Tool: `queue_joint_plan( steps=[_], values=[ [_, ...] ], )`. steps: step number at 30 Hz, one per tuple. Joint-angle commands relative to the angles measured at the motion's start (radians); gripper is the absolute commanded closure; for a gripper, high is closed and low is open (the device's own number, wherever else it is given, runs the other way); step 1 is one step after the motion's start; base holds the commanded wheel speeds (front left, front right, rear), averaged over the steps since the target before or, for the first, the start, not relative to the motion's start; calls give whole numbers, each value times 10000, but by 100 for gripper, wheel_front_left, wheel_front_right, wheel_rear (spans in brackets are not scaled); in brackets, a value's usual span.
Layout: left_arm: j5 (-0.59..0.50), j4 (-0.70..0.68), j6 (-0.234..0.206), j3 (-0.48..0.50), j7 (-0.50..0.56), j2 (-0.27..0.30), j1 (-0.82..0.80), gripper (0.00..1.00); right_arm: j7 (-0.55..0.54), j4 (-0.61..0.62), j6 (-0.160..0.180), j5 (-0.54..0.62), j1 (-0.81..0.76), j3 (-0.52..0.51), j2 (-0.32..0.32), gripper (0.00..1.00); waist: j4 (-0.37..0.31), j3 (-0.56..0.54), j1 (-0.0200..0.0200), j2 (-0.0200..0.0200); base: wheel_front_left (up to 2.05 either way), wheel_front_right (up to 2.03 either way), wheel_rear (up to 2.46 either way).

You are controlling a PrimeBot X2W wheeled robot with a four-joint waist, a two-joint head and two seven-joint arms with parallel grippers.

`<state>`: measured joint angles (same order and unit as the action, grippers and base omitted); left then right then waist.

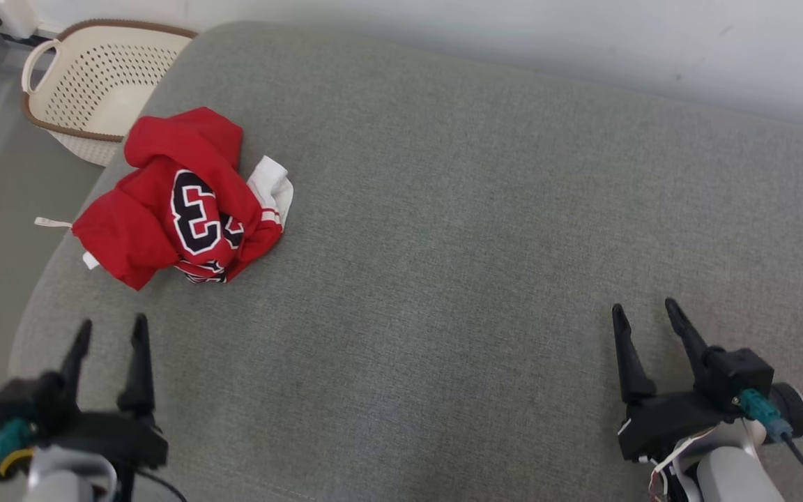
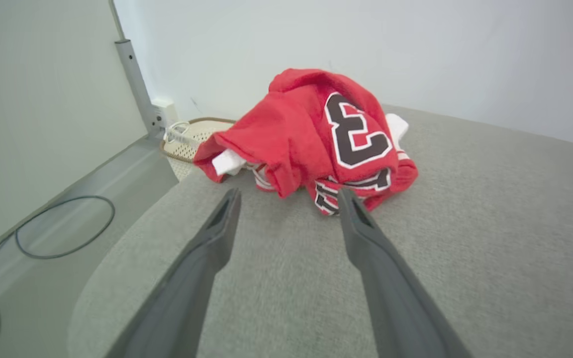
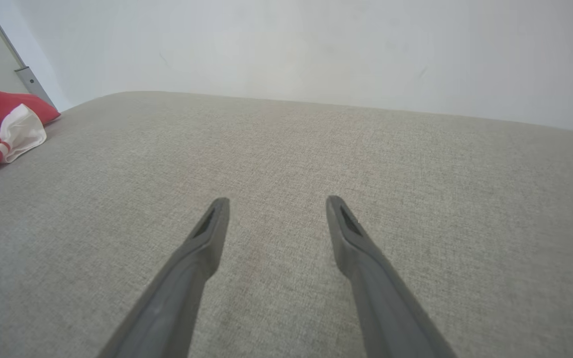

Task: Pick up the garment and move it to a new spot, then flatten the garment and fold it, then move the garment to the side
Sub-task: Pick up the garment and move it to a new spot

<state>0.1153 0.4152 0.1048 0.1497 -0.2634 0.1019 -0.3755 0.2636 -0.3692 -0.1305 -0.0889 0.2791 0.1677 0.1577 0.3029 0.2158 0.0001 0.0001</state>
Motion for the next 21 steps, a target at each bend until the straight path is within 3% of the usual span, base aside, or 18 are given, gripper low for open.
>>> queue_joint_plan(
  steps=[1,8,16,21],
  values=[
    [-87,104,51,12,-15,194,-280,0,9,70,-3,49,94,17,65,0,-190,299,-1,-1,0,0,0],
    [195,1795,227,-480,-16,1414,-2297,0,9,487,-3,254,563,86,238,0,-640,1057,-1,-1,0,0,0],
    [2133,3600,246,-3026,158,3589,-3905,0,8,738,-3,341,1004,127,221,0,-1419,1823,-1,-1,0,0,0],
    [3474,4372,248,-4093,788,4317,-4510,0,5,742,-3,336,1085,52,189,0,-1798,2127,-1,-1,0,0,0]
  ],
)
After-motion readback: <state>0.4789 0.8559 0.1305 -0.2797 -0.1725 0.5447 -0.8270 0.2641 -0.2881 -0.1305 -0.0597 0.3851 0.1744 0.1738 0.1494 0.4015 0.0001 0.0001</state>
